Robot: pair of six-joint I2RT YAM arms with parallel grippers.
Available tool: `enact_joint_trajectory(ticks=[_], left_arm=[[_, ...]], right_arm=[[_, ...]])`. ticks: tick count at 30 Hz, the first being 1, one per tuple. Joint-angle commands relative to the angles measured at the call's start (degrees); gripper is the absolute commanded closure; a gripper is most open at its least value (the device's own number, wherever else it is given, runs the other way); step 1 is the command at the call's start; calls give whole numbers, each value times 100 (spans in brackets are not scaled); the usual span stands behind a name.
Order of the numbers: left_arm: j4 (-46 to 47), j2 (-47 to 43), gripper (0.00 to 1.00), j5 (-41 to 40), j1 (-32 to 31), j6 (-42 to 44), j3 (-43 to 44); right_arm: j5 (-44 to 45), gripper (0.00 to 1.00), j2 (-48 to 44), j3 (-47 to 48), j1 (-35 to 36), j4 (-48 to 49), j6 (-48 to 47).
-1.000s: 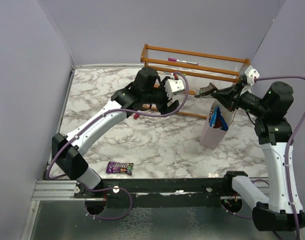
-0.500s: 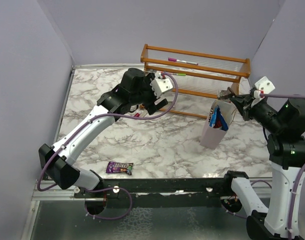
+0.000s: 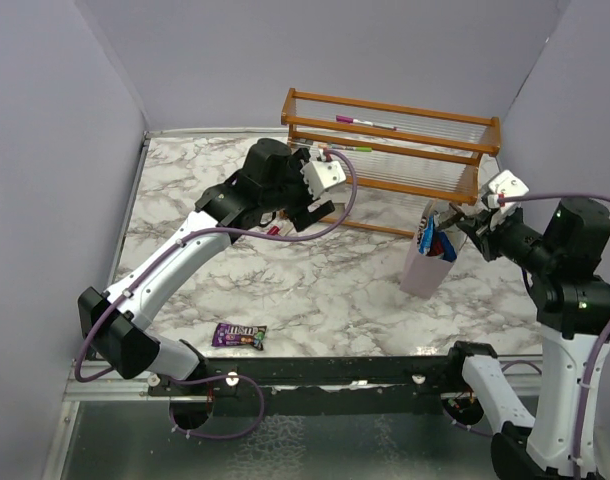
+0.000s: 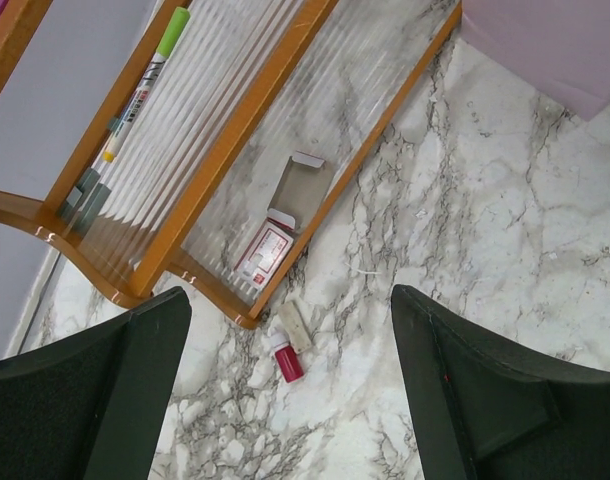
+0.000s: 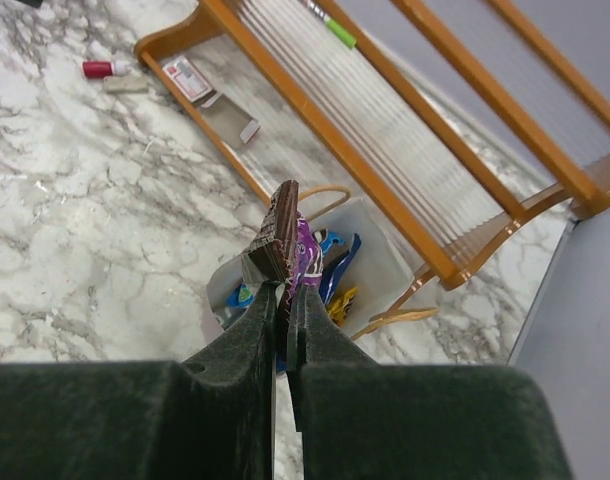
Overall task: Place the snacks into the paper bag
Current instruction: Place the snack in the paper bag.
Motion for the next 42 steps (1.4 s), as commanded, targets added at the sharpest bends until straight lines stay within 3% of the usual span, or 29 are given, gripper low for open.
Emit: enact_joint_trajectory(ticks=[1, 10, 19, 25, 30, 33, 42], left_arm=[[90, -80, 16, -141, 9, 75, -94], [89, -21, 16, -96, 9, 105, -116], [135, 39, 16, -108, 9, 109, -139], [199, 46, 16, -105, 10, 88, -195], [157, 29, 15, -126, 9, 86, -191], [190, 19, 16, -103, 5, 88, -216], [177, 2, 16, -133, 9, 89, -239]], right_arm=[[229, 99, 292, 31, -42, -365, -160], [311, 99, 948, 245, -42, -1067, -380], [423, 97, 1168, 114, -42, -1166, -391], [387, 84, 1230, -249, -42, -1074, -407], [300, 62, 1169, -392, -42, -946, -344], [139, 54, 1144, -351, -42, -916, -329], [-504, 55, 1384, -181, -42, -921, -282]])
